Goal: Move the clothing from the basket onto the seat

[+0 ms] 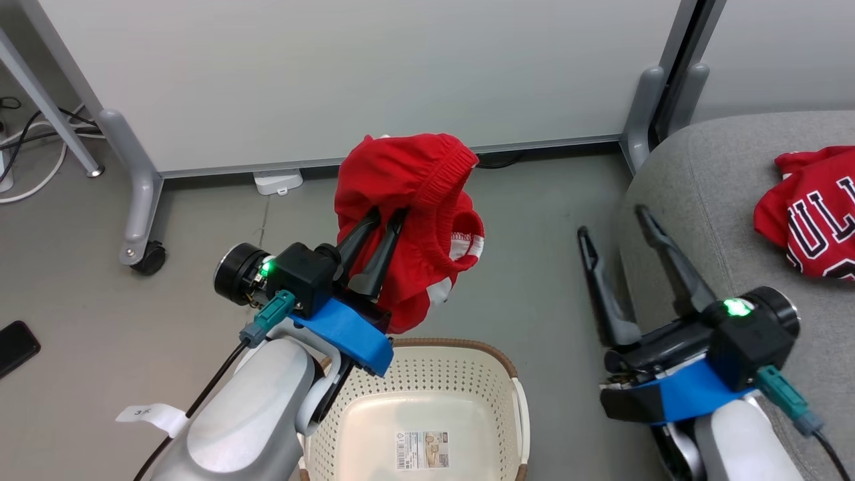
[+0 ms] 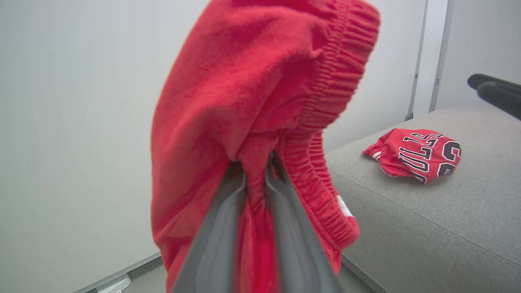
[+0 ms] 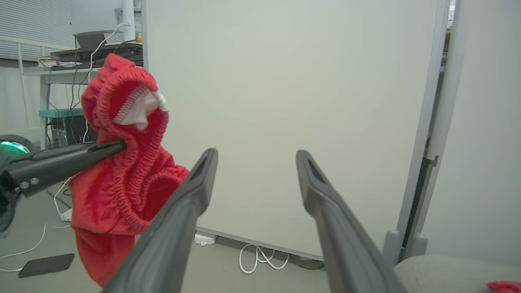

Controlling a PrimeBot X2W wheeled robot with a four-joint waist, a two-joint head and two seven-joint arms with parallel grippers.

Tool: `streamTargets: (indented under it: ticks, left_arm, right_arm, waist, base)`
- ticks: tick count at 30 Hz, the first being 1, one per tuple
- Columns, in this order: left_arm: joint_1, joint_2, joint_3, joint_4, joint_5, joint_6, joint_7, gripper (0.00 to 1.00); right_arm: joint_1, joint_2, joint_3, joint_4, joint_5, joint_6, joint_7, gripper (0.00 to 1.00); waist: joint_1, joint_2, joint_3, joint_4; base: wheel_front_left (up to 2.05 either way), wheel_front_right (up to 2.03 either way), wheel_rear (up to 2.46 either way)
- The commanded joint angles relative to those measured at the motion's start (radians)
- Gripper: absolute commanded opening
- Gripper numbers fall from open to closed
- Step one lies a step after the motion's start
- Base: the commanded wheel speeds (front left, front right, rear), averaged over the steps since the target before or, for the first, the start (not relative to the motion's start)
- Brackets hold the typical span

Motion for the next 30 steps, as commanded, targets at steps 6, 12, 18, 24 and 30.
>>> streamTargets:
  ticks: [6, 12, 18, 24, 30]
  left_arm:
    - [-0.031, -0.008, -0.011, -0.006, 0.006, 0.003, -0.005, 0.0]
    - [-0.056, -0.023, -0.021, -0.005, 0.011, -0.004, -0.005, 0.0]
    - [-0.076, -0.04, -0.038, -0.011, 0.024, -0.012, -0.005, 0.0]
    - [-0.098, -0.062, -0.056, -0.015, 0.037, -0.021, -0.005, 0.0]
    - [-0.105, -0.083, -0.071, -0.019, 0.047, -0.031, -0.005, 0.0]
  right_arm:
    - [-0.095, -0.036, 0.199, 0.058, 0.027, 0.0, -0.001, 1.0]
    - [-0.173, -0.043, 0.303, 0.152, 0.049, 0.0, -0.001, 1.0]
    - [-0.248, -0.036, 0.345, 0.245, 0.054, 0.0, -0.001, 1.0]
    - [-0.34, -0.027, 0.391, 0.364, 0.061, 0.0, -0.001, 1.0]
    - [-0.402, -0.004, 0.413, 0.451, 0.079, 0.0, -0.001, 0.0]
  waist:
    - [0.0, -0.0001, 0.017, 0.023]
    - [0.0, -0.0001, 0.034, 0.049]
    - [0.0, -0.0001, 0.057, 0.068]
    - [0.0, -0.0001, 0.078, 0.087]
    - [0.0, -0.0001, 0.089, 0.099]
  base:
    - [0.0, 0.0, 0.0]
    - [0.0, 0.0, 0.0]
    - [0.0, 0.0, 0.0]
    - [0.0, 0.0, 0.0]
    - [0.0, 0.0, 0.0]
